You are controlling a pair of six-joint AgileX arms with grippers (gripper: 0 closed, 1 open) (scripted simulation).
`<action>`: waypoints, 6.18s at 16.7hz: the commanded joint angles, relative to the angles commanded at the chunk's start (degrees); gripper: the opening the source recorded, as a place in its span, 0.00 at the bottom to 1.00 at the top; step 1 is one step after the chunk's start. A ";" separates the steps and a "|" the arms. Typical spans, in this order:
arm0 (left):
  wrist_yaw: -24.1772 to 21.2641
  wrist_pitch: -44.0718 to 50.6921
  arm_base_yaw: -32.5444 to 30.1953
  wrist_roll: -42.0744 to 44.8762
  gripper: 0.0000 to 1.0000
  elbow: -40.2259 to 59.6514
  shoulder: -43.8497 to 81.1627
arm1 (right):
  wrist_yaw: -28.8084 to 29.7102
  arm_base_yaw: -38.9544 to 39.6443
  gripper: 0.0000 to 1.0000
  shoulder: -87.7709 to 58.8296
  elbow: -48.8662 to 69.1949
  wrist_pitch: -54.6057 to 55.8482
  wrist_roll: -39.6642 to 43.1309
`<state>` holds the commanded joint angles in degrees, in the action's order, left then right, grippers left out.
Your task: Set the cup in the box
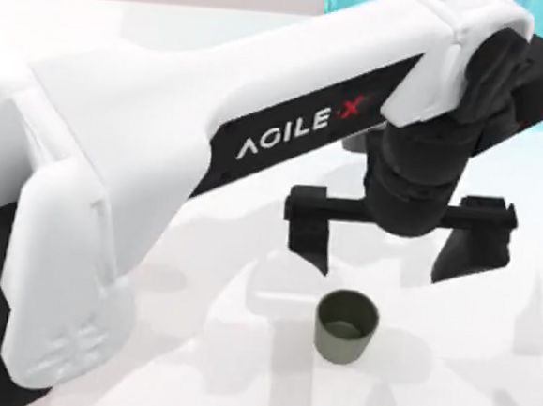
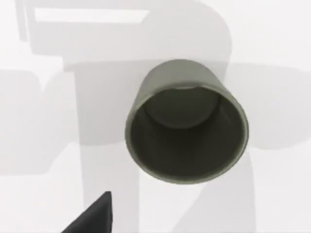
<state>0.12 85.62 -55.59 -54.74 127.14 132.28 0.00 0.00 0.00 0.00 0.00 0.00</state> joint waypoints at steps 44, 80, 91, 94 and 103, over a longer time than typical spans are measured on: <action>-0.33 -21.81 -0.93 -0.01 0.00 -20.07 1.06 | 0.00 0.00 1.00 0.00 0.00 0.00 0.00; -2.79 -17.86 68.79 69.30 0.00 -47.53 -30.07 | 0.00 0.00 1.00 0.00 0.00 0.00 0.00; -2.80 -18.61 68.88 69.38 0.45 -48.28 -30.02 | 0.00 0.00 1.00 0.00 0.00 0.00 0.00; -2.80 -18.61 68.88 69.38 0.68 -48.28 -30.02 | 0.00 0.00 1.00 0.00 0.00 0.00 0.00; -2.80 -18.61 68.88 69.38 1.00 -48.28 -30.02 | 0.00 0.00 1.00 0.00 0.00 0.00 0.00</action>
<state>-2.68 67.01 13.29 14.64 78.86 102.26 0.00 0.00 0.00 0.00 0.00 0.00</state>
